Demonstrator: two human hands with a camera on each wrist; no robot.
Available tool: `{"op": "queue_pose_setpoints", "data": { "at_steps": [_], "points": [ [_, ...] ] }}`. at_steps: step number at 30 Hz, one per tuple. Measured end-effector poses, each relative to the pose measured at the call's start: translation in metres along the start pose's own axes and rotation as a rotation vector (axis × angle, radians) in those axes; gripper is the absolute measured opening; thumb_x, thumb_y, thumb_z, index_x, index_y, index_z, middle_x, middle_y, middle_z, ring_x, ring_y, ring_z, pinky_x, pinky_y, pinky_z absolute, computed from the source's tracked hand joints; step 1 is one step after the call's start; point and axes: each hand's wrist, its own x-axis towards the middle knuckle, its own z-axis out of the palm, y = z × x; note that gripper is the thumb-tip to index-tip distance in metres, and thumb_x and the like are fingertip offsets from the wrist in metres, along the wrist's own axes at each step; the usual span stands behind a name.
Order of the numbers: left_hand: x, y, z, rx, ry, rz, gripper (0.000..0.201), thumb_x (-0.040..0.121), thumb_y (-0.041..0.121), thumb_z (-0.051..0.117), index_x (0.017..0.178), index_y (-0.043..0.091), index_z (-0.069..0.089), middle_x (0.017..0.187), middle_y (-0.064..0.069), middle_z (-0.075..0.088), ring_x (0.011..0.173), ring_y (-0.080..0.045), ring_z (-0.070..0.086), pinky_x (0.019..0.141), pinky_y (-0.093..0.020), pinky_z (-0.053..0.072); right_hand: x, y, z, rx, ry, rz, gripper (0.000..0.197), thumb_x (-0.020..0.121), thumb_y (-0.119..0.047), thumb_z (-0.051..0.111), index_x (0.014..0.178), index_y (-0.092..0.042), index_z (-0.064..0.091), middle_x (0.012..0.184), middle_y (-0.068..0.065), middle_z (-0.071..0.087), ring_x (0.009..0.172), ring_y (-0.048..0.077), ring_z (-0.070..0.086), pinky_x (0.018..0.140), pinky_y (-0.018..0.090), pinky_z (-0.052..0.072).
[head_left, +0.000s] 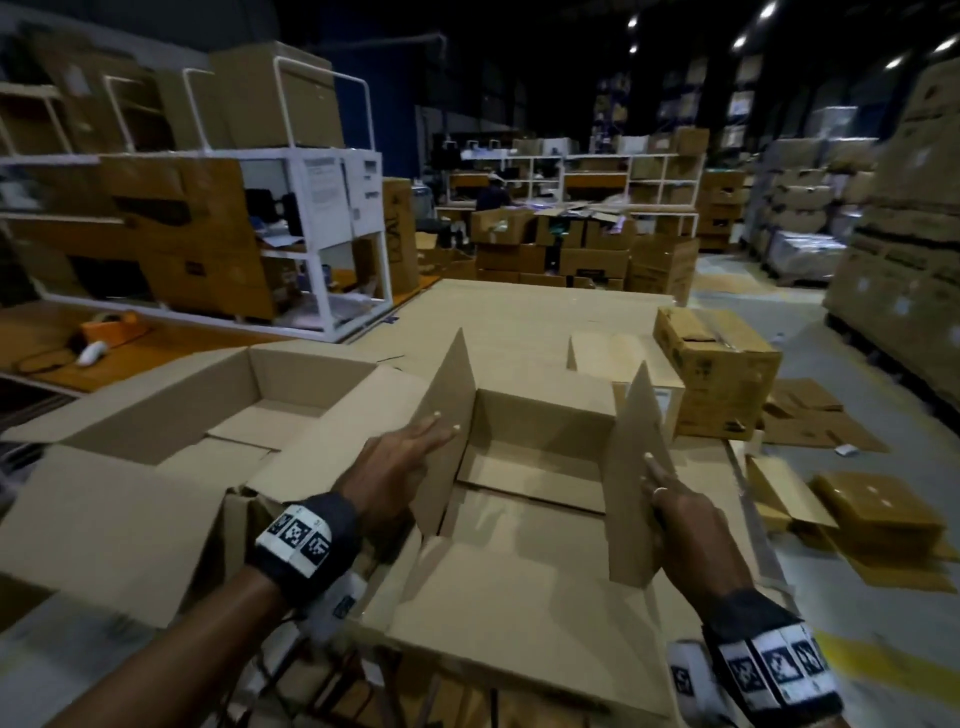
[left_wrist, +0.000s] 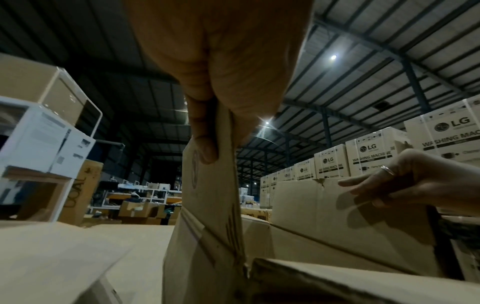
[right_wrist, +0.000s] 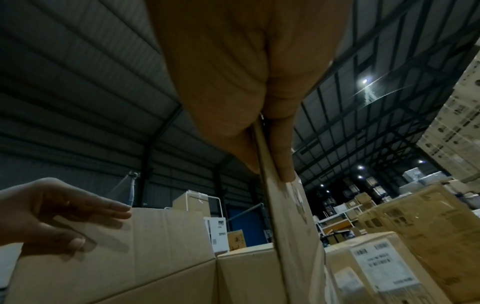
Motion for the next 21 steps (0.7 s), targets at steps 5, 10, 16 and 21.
{"op": "queue_pose_setpoints", "data": {
  "at_steps": [5,10,16,21],
  "points": [
    [-0.018,-0.022,-0.063,0.010,0.130,0.048,0.066,0.081,0.005,0.081,0.141,0.022,0.059,0.149,-0.003,0.053,0.114,-0.021,0.068,0.094,-0.031,0.053,0.006,-0.045,-0.028,0.041,0.191,-0.153,0.035,0.077,0.009,0.075,0.109,-0.002,0.071,0.152,0.008,0.047,0.098,0.033,0.072,0.075,0.039,0.060],
    [-0.036,-0.057,-0.109,0.028,0.217,0.033,0.058,0.080,0.009,0.083,0.134,0.020,0.065,0.146,0.003,0.055,0.113,-0.015,0.068,0.092,-0.028,0.055,0.017,-0.091,-0.037,0.097,0.300,-0.235,0.046,0.083,0.009,0.070,0.127,-0.002,0.064,0.155,0.010,0.040,0.121,0.038,0.061,0.091,0.050,0.057],
    [-0.059,-0.104,-0.159,0.047,0.316,0.064,0.046,0.079,0.006,0.084,0.123,0.012,0.072,0.139,-0.003,0.061,0.102,-0.018,0.072,0.085,-0.030,0.058,0.030,-0.161,-0.050,0.113,0.359,-0.304,0.046,0.081,0.009,0.072,0.126,0.001,0.065,0.154,0.012,0.042,0.115,0.036,0.065,0.094,0.038,0.050],
    [-0.076,-0.164,-0.203,0.031,0.359,0.090,0.043,0.080,0.006,0.082,0.121,0.011,0.072,0.139,-0.005,0.060,0.098,-0.016,0.073,0.081,-0.025,0.059,0.040,-0.232,-0.051,0.130,0.409,-0.333,0.043,0.079,0.011,0.074,0.121,0.004,0.067,0.151,0.014,0.045,0.113,0.035,0.067,0.097,0.037,0.047]
  ]
}}
